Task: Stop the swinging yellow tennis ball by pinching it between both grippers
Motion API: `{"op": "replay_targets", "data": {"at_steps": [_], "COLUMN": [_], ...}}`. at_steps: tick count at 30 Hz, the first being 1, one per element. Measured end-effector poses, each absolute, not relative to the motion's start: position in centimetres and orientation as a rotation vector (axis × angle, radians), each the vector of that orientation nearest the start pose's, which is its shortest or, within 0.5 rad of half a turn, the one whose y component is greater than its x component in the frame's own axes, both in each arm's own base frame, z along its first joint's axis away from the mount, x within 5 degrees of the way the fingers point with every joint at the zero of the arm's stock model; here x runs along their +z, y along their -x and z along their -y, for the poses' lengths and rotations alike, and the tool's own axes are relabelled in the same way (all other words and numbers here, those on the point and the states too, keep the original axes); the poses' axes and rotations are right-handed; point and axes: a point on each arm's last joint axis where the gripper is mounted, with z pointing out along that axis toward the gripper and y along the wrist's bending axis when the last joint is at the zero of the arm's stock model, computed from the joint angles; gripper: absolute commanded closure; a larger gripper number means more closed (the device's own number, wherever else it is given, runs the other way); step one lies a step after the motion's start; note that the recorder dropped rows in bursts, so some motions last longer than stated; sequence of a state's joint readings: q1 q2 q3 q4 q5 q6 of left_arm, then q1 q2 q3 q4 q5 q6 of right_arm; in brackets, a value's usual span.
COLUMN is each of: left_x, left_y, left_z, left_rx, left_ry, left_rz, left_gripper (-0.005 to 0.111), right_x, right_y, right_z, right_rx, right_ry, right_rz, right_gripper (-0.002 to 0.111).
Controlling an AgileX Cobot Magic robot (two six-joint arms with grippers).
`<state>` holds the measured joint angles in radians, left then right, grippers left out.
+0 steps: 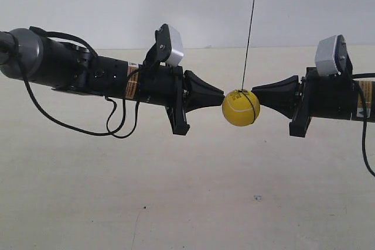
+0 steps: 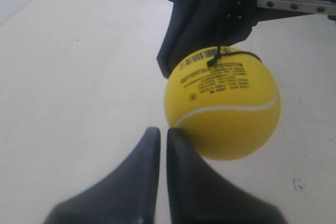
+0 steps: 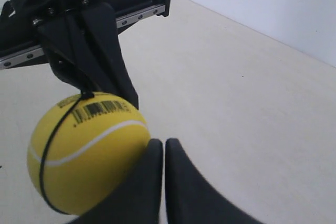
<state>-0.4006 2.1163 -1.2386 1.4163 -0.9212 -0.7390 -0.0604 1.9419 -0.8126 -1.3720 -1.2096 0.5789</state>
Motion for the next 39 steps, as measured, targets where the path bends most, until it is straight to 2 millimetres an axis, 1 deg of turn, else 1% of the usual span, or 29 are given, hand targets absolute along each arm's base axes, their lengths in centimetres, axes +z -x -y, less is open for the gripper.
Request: {"op": "replay_targets", "data": {"at_steps": [15, 24, 31, 34, 39], "left_x": [15.0, 14.6, 15.4, 15.6, 15.5], "left_y": [-35.7, -35.9, -35.9, -36.3, -36.7], "left_z": [22.9, 22.7, 22.1, 21.3, 20.6], "left_rx": [-0.851, -0.807, -0.781, -0.760, -0.756], "left_ry": [-1.375, -1.394, -1.418, -1.407, -1.385], "left_rz": [-1.488, -1.530, -1.540, -1.569, -1.594], "left_gripper": [0.102, 0.102, 0.102, 0.102, 0.102], "right_x": [14.7, 14.6, 14.5, 14.5, 14.6], "right_y": [-31.9, -32.0, -31.9, -31.9, -32.1], "right_z": [-6.4, -6.4, -6.4, -5.6, -3.2], "right_rx": [0.855, 0.842, 0.836, 0.834, 0.811], "right_ry": [0.984, 0.985, 0.996, 0.988, 0.933], "right_rz": [-1.589, -1.602, -1.611, -1.621, -1.646], "right_gripper": [0.108, 0.108, 0.108, 0.108, 0.108]}}
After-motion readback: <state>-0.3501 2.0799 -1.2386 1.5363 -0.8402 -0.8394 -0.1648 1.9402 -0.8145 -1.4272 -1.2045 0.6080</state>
